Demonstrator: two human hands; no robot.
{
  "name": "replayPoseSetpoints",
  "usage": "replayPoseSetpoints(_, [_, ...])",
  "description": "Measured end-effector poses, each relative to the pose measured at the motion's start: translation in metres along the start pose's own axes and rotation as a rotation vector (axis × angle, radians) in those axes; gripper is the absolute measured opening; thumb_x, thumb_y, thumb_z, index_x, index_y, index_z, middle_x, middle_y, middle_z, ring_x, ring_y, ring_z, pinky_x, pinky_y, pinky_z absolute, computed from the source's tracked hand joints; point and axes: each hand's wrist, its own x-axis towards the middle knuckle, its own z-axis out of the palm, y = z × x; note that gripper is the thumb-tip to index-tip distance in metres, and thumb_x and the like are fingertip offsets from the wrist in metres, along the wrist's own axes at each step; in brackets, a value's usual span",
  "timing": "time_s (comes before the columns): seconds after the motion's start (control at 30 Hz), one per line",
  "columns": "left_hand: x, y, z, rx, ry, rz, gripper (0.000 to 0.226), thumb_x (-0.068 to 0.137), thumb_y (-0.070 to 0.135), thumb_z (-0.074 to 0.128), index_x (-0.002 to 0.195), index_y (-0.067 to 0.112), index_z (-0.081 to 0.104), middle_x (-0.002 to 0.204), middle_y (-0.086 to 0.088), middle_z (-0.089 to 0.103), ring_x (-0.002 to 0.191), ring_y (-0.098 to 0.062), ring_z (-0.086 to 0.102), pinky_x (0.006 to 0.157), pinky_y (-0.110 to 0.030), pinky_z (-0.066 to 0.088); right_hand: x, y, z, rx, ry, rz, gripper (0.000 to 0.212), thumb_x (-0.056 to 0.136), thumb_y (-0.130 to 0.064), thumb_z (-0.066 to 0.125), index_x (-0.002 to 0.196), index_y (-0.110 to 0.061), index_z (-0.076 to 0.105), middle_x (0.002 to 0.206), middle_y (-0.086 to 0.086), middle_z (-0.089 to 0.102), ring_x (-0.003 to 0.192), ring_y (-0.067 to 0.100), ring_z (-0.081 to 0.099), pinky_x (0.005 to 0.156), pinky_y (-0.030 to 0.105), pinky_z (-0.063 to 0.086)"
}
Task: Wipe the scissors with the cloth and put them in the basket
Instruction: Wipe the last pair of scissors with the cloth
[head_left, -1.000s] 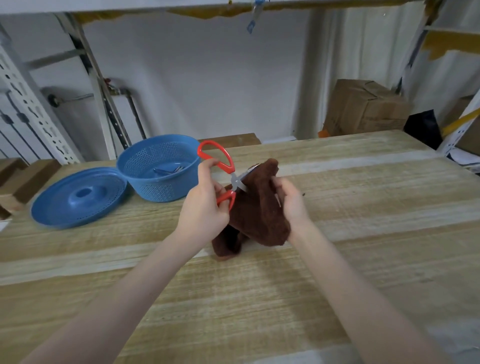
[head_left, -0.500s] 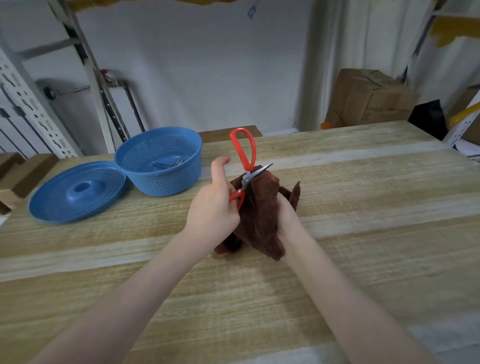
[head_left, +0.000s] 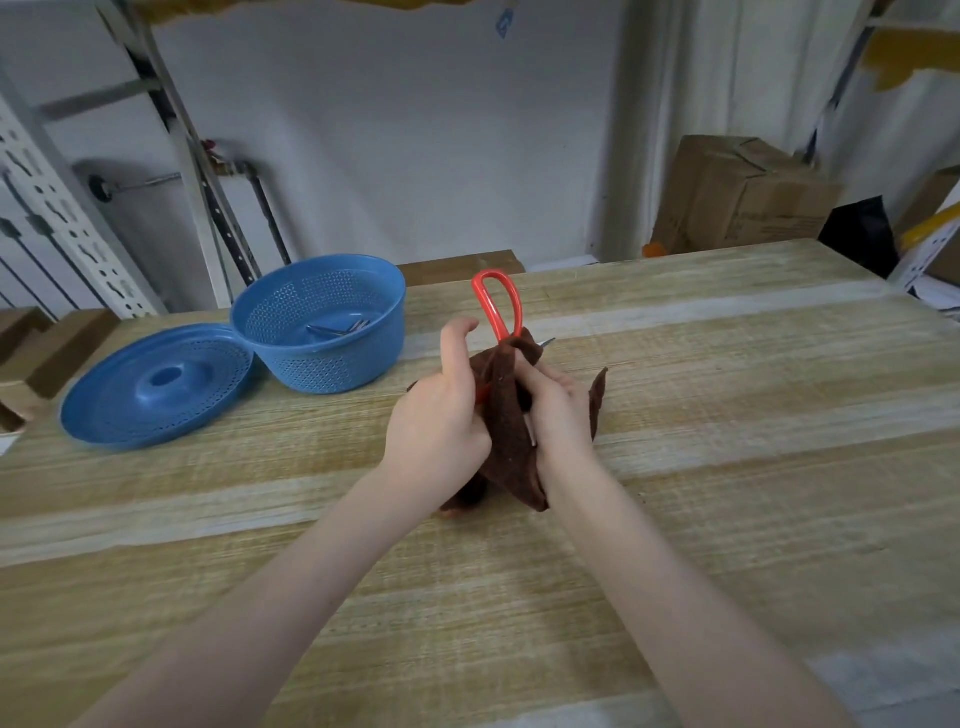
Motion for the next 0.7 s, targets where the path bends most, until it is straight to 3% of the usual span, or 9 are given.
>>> replayPoseSetpoints(0.13, [0.002,0.003,0.001,0.040,-0.012,0.004,0.072,0.077,0.000,0.051,0.139,0.018,0.020,0.068,-0.002,0.059,0.057,-0.024,0.055,0.046,-0.032,0.031,-0.004,0.001,0.004,0.017,0.077,-0.016,0.013,0.091,-0.011,0.065,0.088,-0.002,0.072,0.066,0.007,0.070,0.060,0.019,0.068,0.054,0.025,0.054])
replayPoseSetpoints(0.27, [0.000,0.003,-0.001,0.061,-0.009,-0.004,0.075,0.075,-0.004,0.049,0.141,0.015,0.021,0.073,-0.004,0.062,0.062,-0.026,0.057,0.049,-0.034,0.035,-0.007,0.003,0.004,-0.047,0.069,-0.037,0.017,0.091,-0.016,0.067,0.086,0.000,0.071,0.070,0.009,0.069,0.064,0.021,0.066,0.058,0.027,0.055])
replayPoseSetpoints(0.37, [0.002,0.003,-0.001,0.055,-0.008,-0.002,0.071,0.077,-0.003,0.050,0.137,0.018,0.020,0.079,-0.005,0.064,0.065,-0.028,0.060,0.052,-0.038,0.044,-0.005,-0.004,0.005,-0.028,0.078,-0.003,0.013,0.089,-0.014,0.068,0.084,-0.003,0.072,0.068,0.009,0.070,0.059,0.020,0.067,0.053,0.024,0.053])
replayPoseSetpoints(0.5, [0.003,0.001,0.001,0.093,-0.004,-0.005,0.070,0.077,0.000,0.051,0.134,0.021,0.017,0.075,-0.003,0.060,0.064,-0.028,0.058,0.050,-0.035,0.039,-0.003,-0.004,0.004,-0.036,0.099,0.031,0.024,0.089,-0.022,0.069,0.094,0.001,0.072,0.075,0.010,0.070,0.066,0.024,0.068,0.061,0.030,0.055])
replayPoseSetpoints(0.7, [-0.001,-0.001,0.001,0.133,-0.020,-0.037,0.071,0.077,-0.001,0.050,0.133,0.023,0.014,0.081,-0.003,0.063,0.068,-0.028,0.059,0.053,-0.033,0.039,-0.010,0.004,0.005,-0.039,0.068,0.034,0.013,0.089,-0.017,0.069,0.089,-0.005,0.073,0.069,0.007,0.068,0.062,0.019,0.067,0.060,0.028,0.054])
